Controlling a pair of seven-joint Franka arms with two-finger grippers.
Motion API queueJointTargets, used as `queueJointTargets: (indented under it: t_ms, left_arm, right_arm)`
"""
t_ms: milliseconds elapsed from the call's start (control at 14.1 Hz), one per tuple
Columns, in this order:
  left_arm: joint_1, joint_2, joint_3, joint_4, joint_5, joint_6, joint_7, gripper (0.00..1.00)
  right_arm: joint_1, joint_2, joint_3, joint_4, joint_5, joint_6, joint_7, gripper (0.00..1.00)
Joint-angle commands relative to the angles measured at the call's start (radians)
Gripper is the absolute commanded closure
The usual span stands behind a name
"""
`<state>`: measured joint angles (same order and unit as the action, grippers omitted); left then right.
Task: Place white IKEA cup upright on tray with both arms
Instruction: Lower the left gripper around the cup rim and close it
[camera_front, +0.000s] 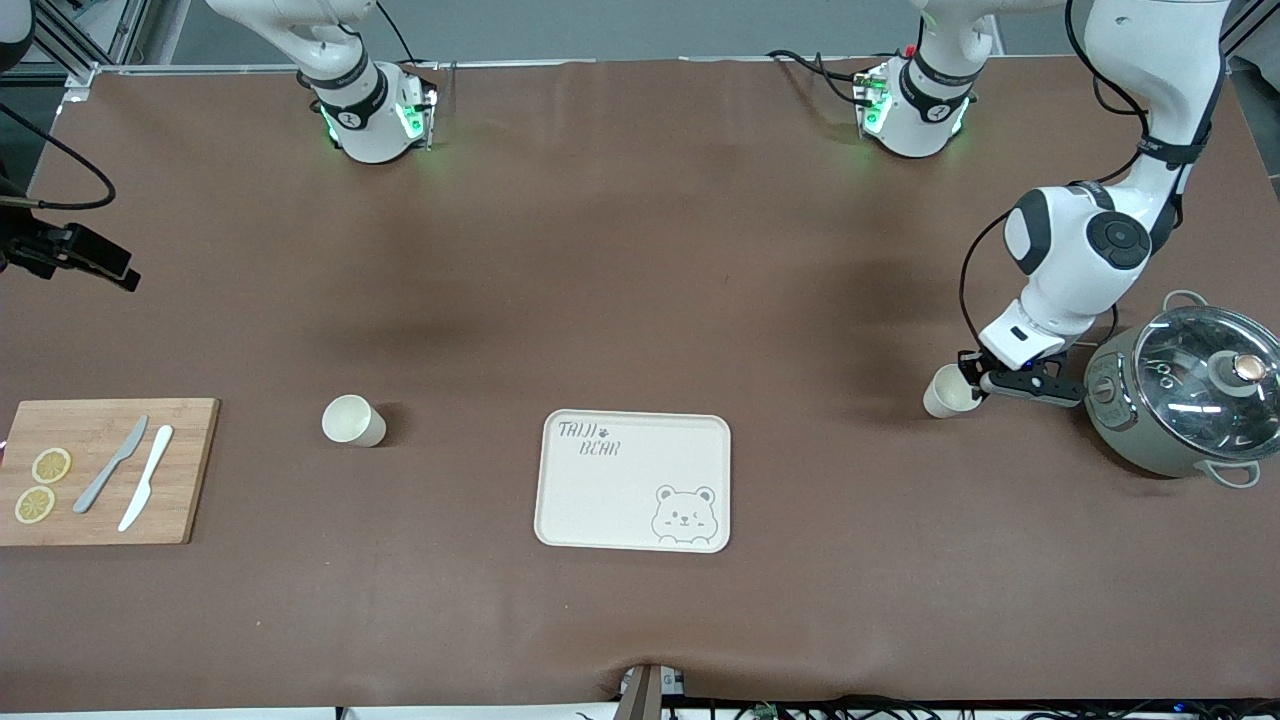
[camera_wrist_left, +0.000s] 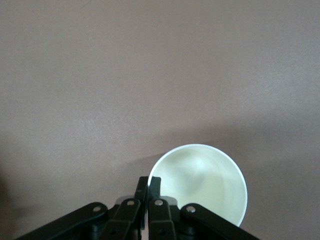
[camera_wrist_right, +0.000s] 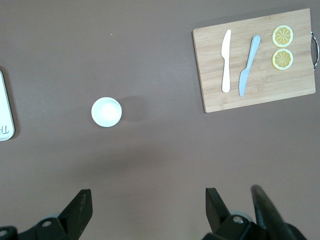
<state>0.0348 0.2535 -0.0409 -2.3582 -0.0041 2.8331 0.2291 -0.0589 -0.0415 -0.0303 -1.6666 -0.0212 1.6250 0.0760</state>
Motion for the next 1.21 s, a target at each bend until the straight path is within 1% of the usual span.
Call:
queueJointTargets:
  t_ms: [0,426,780,993,1135]
  left_arm:
    - [0.002,-0.005,-0.005,-0.003,0.018,0.009,-0.046,1.00]
    - [0.000,-0.022,-0.077,0.027,0.018,-0.010,-0.169,1.00]
    - [0.000,-0.036,-0.160,0.147,0.016,-0.216,-0.293,1.00]
    - [-0.010,-0.027,-0.192,0.235,0.018,-0.326,-0.362,1.00]
    - [-0.045,-0.014,-0.194,0.292,0.018,-0.386,-0.408,1.00]
  right_arm:
    - [-0.002,0.011,0.004,0.019,0.009,-0.011,0.016,0.00]
    - [-0.001,0.012,0.004,0.018,0.009,-0.005,0.016,0.00]
    - [0.002,0.012,0.003,0.018,0.009,-0.004,0.016,0.00]
    - [0.002,0.014,0.003,0.018,0.009,-0.004,0.016,0.00]
    - [0.002,0.015,0.003,0.018,0.009,-0.001,0.016,0.00]
